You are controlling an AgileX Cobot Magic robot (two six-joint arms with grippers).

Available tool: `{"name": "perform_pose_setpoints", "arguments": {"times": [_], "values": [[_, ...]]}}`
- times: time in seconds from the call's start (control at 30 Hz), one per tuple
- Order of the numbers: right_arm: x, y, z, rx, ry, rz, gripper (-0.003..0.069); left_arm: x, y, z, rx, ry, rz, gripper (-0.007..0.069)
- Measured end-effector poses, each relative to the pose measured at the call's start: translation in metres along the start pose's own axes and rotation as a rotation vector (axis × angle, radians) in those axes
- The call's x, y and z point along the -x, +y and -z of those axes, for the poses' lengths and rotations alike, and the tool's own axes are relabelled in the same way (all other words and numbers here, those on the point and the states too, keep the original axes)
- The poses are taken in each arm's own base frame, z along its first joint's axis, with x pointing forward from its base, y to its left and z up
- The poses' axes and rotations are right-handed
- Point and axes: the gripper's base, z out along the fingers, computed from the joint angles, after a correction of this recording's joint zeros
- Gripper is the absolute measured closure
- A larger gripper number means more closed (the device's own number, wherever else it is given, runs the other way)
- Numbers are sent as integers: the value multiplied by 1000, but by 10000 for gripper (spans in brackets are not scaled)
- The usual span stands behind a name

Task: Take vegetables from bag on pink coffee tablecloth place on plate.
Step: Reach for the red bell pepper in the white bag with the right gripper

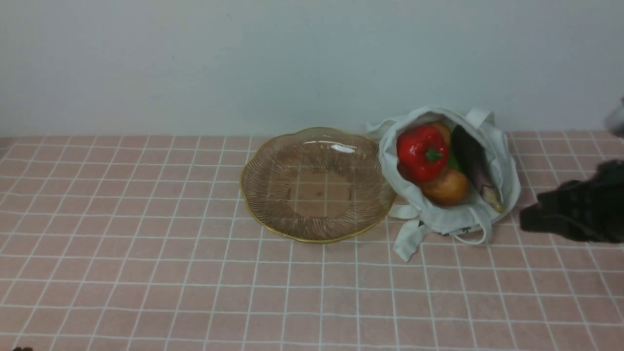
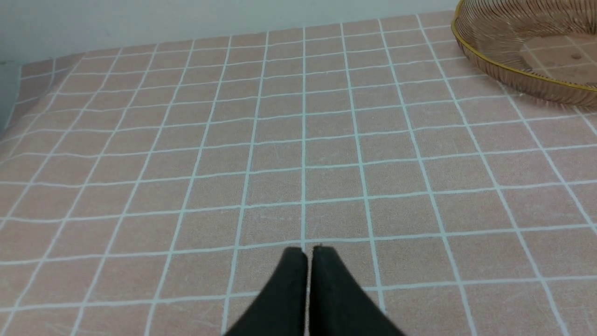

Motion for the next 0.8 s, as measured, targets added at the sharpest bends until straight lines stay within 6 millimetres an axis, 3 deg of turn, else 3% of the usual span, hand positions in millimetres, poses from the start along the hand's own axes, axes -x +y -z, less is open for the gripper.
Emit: {"name": "perform_pose_setpoints", "arguments": {"times": [0.03,0.23,0.27,0.3,0.33,0.53,0.63,0.8], "values": [[0,0,-3,2,8,3,595,0,0,0,0,0,0,629],[52,20,-45,-56,-40,239,393,0,0,0,0,0,0,629],[55,20,-47,-58,-46,245,393,0,0,0,0,0,0,629],[66,23,-54,-72,-67,278,302,0,0,0,0,0,0,629],[68,23,-56,-74,-70,282,302,0,0,0,0,0,0,629],[98,16,-85,-106,-111,272,19,0,0,0,0,0,0,629],[104,10,-105,-115,-95,261,-23,0,0,0,0,0,0,629],[110,1,-131,-126,-84,256,-31,0,0,0,0,0,0,629]]}}
